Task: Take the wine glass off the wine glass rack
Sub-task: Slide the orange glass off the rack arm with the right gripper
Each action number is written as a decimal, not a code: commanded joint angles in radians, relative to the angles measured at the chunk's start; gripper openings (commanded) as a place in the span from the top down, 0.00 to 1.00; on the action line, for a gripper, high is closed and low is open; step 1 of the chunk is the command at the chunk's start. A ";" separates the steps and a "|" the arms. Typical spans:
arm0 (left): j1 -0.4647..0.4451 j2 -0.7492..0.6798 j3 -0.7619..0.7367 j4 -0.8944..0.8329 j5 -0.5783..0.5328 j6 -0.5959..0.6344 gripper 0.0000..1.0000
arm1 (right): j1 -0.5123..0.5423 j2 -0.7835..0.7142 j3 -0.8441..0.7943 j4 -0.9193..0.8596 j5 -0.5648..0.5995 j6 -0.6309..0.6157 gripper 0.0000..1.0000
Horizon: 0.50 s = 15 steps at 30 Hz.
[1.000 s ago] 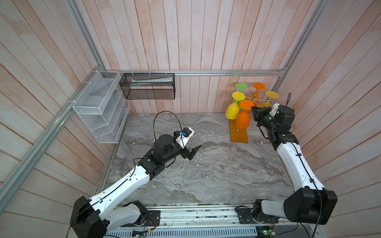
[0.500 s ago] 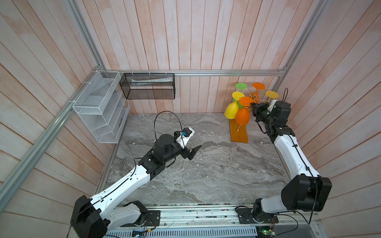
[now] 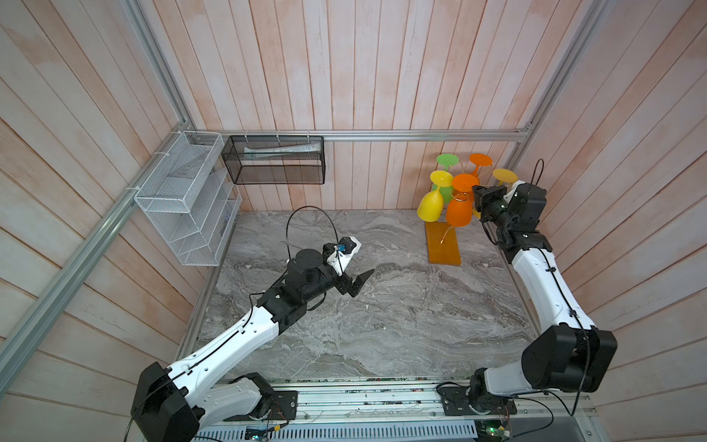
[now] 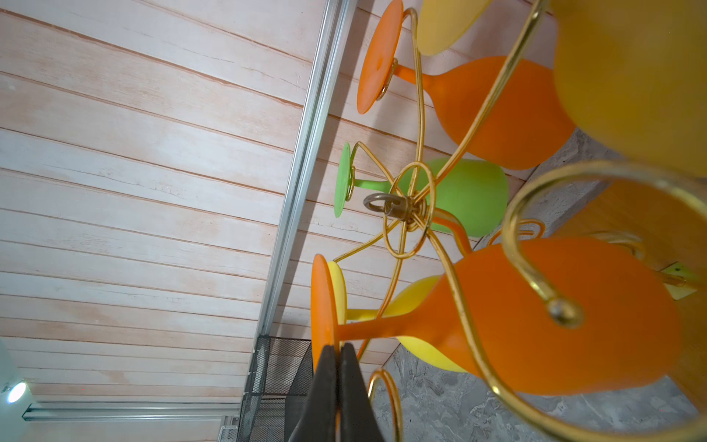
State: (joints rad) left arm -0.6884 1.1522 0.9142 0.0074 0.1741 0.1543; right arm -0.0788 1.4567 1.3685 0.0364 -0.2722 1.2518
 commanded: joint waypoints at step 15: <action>-0.004 0.013 -0.007 0.003 0.001 0.002 0.00 | -0.036 -0.138 -0.054 -0.016 0.022 -0.041 1.00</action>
State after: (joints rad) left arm -0.6888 1.1580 0.9142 0.0074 0.1745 0.1539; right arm -0.1047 1.3609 1.3392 0.0216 -0.2626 1.2343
